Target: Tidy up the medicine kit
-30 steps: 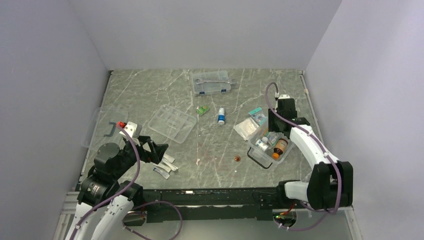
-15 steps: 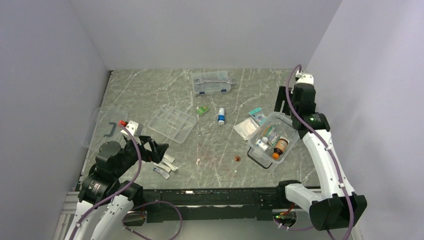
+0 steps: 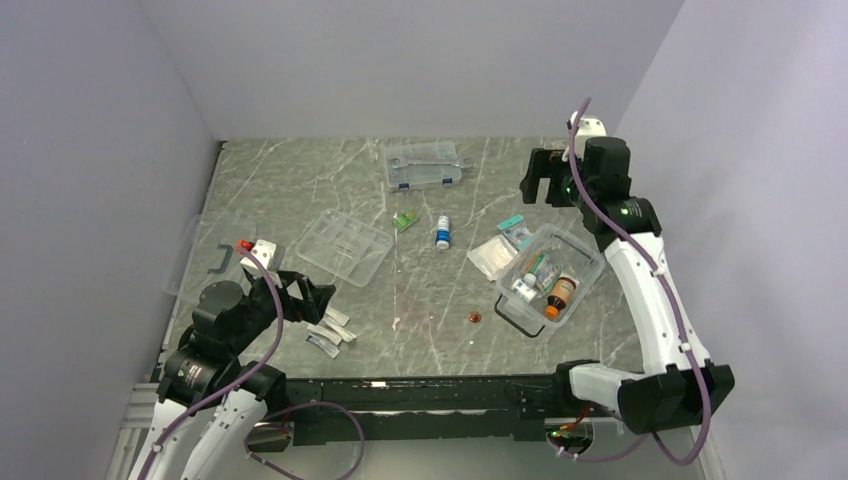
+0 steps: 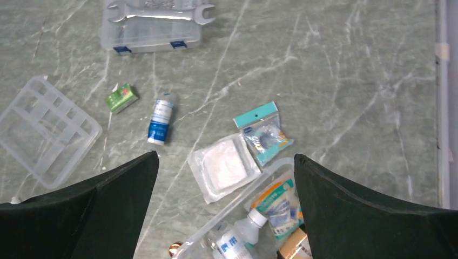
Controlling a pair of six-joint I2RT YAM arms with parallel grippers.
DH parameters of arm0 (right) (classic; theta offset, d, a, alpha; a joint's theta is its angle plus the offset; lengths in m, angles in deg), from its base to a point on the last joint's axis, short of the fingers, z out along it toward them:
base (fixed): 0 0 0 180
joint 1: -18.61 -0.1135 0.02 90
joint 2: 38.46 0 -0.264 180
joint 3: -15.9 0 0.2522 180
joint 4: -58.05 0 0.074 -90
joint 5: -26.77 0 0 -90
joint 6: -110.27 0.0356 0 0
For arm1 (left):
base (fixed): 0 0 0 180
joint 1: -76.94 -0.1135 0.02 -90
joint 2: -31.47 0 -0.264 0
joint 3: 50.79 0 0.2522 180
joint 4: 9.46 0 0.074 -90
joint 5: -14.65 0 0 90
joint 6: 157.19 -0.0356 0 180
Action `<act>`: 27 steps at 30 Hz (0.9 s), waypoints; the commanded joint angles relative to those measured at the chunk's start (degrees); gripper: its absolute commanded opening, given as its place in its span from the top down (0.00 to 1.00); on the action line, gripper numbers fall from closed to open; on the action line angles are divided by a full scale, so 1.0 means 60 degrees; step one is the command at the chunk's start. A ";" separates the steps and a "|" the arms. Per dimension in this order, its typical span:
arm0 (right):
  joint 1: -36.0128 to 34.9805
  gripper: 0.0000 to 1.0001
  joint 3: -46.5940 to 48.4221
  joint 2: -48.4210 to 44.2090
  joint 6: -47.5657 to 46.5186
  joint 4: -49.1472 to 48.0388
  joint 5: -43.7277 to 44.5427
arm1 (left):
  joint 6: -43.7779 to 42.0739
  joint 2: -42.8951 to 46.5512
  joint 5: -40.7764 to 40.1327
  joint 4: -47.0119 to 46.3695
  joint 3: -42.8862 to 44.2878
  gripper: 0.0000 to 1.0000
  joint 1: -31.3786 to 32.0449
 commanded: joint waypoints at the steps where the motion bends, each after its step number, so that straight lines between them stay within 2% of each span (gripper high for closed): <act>1: -0.0422 0.03 0.0731 0.0801 -0.0103 0.0228 -0.0312 | 0.0136 -0.0086 -0.0166 0.0022 0.0342 0.01 0.0045; 5: -0.1481 0.07 0.1308 0.1981 -0.0158 0.0616 0.0914 | 0.0153 -0.0130 -0.0197 0.0037 0.0357 0.01 0.0042; 8: -0.1839 0.09 0.1585 0.2870 -0.0037 0.0572 0.1597 | 0.0156 -0.0149 -0.0201 0.0051 0.0359 0.01 0.0043; 14: -0.1850 0.15 0.2414 0.4447 0.0045 0.0656 0.1735 | 0.0139 -0.0145 -0.0200 0.0064 0.0363 0.01 0.0046; 19: -0.1846 0.24 0.3300 0.5939 -0.0038 0.1120 0.1911 | 0.0133 -0.0111 -0.0168 0.0051 0.0357 0.01 0.0038; 27: -0.1828 0.27 0.4201 0.7755 -0.0013 0.1590 0.2524 | 0.0086 -0.0087 -0.0076 0.0029 0.0357 0.01 0.0042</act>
